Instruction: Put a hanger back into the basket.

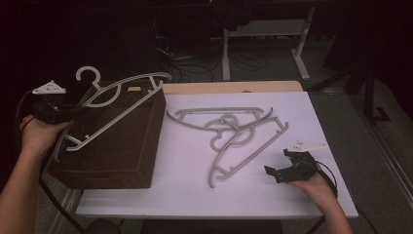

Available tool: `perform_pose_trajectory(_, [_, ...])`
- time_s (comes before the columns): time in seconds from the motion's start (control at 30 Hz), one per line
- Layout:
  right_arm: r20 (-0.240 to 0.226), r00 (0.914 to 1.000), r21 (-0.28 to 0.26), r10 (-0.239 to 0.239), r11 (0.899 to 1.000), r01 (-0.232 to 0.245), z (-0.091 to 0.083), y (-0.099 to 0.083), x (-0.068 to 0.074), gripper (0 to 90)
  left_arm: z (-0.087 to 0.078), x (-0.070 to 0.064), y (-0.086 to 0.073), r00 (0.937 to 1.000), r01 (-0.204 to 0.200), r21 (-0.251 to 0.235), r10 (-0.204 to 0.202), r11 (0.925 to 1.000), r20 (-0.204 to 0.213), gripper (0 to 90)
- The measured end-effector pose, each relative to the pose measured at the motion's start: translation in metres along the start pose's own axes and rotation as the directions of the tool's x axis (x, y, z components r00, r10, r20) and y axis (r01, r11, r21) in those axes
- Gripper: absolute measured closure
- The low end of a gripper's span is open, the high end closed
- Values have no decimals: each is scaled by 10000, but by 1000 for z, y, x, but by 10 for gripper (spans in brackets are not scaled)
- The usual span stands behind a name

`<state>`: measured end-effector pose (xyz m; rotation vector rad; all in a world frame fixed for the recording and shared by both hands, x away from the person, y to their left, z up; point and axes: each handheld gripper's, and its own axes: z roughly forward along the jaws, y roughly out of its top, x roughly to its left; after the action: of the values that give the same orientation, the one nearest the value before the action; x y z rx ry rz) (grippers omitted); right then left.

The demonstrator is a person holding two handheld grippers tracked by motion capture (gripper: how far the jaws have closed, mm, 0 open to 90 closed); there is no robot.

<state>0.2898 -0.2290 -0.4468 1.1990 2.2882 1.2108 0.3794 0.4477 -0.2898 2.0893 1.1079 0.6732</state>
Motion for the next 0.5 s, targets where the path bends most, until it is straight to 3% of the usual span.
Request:
perform_pose_trajectory(0.23, [22, 10000, 16, -9, 10000, 9, 0, -1, -1, 7, -3, 17, -14, 9981, 267, 354, -246, 9990, -569, 820])
perform_pose_trajectory(0.5, [24, 10000, 29, -17, 10000, 17, 0, -1, 0, 7, 12, 16, -21, 9965, 259, 908, -185, 9955, -809, 818])
